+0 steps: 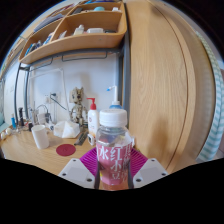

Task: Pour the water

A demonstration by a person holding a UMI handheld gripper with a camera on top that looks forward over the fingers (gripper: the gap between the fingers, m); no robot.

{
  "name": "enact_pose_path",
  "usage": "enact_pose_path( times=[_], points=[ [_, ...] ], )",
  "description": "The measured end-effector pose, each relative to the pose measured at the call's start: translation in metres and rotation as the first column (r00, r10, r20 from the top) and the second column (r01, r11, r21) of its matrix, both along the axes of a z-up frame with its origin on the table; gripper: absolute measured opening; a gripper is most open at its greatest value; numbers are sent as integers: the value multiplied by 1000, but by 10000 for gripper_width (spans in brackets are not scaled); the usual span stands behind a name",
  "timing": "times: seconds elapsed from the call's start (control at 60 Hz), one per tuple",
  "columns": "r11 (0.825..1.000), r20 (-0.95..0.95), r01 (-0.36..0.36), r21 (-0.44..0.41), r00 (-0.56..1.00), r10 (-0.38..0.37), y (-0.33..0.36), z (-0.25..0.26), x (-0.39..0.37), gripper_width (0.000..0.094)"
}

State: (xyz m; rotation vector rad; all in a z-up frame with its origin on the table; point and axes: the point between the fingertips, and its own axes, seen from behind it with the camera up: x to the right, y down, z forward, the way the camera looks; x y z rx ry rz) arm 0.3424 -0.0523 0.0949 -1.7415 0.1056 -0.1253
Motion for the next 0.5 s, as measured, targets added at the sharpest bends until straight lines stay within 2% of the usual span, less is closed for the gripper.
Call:
enact_pose_path(
  times=[0.117, 0.233, 0.367, 0.5],
  points=[
    [999, 62, 31, -22, 998, -30, 2, 0, 1, 345],
    [998, 188, 25, -64, 982, -13, 12, 8, -12, 345],
    [991, 407, -40, -125, 909, 88, 46, 35, -58, 348],
    [974, 661, -101, -202, 720, 212, 87, 58, -117, 347]
  ],
)
